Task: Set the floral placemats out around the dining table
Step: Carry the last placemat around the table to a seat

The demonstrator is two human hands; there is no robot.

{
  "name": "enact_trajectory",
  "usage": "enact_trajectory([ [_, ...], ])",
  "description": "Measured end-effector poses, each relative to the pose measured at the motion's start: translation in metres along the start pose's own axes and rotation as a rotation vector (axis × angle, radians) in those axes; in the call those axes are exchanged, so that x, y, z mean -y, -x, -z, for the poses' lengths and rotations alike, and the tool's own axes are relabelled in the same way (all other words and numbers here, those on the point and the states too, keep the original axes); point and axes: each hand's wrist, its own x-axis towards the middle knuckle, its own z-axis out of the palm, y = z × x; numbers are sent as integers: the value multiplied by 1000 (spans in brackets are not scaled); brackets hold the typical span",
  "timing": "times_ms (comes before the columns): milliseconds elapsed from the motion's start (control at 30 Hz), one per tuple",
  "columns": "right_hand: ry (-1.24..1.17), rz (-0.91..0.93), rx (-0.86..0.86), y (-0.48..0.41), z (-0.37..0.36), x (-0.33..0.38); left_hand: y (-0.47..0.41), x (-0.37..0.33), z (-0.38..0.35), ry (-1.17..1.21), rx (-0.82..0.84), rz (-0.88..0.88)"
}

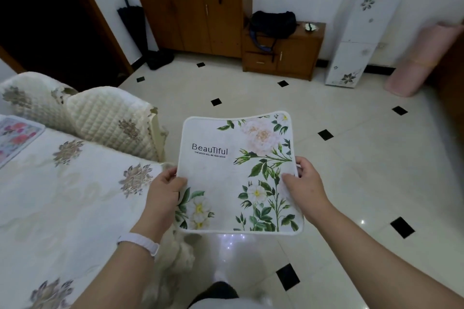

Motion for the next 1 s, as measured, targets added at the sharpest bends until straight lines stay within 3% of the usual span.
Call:
enact_trajectory([
  [167, -2, 15, -24, -35, 8, 9, -30, -5, -34, 6, -9, -2],
  [400, 52, 5, -47, -112, 12, 31, -107, -4, -71, 98, 169, 95],
  [600, 115, -17, -55, -201, -6, 67, -202, -28, -100, 175, 219, 120],
  [1000, 152, 93, 14, -343, -88, 166, -351, -102, -98, 234, 124, 60],
])
